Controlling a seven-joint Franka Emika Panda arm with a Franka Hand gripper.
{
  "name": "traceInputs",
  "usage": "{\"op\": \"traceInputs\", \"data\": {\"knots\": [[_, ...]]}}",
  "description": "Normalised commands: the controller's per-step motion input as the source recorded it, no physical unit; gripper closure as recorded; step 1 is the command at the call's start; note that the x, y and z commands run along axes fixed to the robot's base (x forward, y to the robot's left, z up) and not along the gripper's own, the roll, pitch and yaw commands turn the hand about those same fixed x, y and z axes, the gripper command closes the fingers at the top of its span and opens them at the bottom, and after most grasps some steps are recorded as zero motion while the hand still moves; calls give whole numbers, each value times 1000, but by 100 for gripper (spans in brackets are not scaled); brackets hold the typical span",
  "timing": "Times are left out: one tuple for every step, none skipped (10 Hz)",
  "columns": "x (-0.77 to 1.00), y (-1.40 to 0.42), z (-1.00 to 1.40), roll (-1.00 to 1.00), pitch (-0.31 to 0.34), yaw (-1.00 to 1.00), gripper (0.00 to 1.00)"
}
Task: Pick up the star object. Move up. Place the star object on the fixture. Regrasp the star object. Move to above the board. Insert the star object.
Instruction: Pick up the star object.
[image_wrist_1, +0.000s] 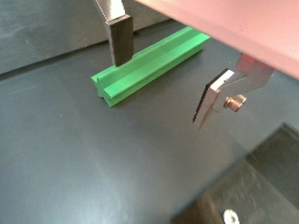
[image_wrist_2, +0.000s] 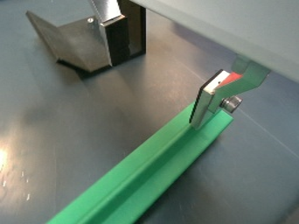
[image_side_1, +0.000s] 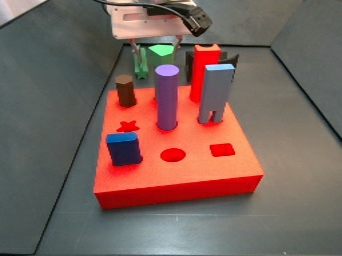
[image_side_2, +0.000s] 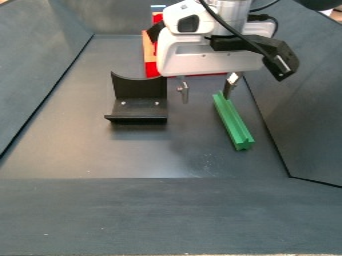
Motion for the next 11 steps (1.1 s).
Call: {"op": "traceInputs", "data": {"knots": [[-263,-14,331,173,90,0,0],[-217,-9,794,309,160,69,0],[-197,-46,640,279,113,0,0],[0,0,0,170,91,-11,0],[-114,-40,-700,240,0,-46,0],[-146,-34,-677,217,0,-46,0],[-129,-63,-489,154,0,-66,0],[-194,-117,-414,111,0,-106,0],[-143,-77,-309,26,-39,-97,0],[-151,-31,-260,0,-77,-77,0],[-346,0,-186,0,-93,-14,0]]}}
